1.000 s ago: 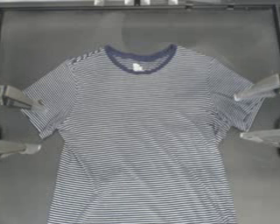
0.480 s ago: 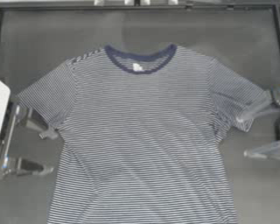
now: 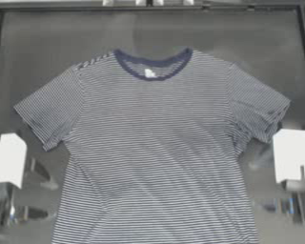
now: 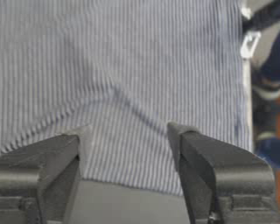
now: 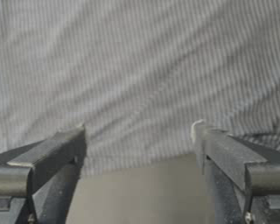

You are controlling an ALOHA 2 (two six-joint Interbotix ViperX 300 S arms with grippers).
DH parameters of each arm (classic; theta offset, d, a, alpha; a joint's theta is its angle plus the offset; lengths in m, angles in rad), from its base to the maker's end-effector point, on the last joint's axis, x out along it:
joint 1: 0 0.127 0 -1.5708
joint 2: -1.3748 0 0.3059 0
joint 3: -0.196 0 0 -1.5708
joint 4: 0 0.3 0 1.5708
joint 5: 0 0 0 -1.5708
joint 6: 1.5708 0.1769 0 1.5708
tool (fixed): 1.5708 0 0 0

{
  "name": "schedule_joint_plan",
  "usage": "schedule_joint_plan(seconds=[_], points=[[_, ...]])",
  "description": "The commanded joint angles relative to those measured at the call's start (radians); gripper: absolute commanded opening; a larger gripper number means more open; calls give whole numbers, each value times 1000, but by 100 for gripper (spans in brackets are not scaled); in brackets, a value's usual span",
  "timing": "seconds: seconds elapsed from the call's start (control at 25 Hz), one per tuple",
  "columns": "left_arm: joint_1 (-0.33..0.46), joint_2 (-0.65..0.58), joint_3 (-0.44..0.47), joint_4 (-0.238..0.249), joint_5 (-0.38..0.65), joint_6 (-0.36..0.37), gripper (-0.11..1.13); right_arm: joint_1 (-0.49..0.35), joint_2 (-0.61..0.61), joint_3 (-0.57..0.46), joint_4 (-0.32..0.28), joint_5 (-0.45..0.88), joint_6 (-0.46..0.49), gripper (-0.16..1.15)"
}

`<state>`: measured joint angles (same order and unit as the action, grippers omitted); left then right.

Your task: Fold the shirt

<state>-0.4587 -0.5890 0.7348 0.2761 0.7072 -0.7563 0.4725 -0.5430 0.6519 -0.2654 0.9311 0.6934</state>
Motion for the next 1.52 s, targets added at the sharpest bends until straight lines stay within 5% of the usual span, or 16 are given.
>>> schedule_joint_plan(seconds=[0.04, 0.76, 1.52], points=[[-46, 41, -43, 20, 5, -52, 87, 58, 40, -52, -15, 12, 94, 98], [-258, 313, -124, 14, 18, -299, 87, 242, 322, -137, 21, 9, 387, 98], [-341, 548, -221, -17, 5, -356, 85, 357, 591, -230, -5, -17, 569, 97]])
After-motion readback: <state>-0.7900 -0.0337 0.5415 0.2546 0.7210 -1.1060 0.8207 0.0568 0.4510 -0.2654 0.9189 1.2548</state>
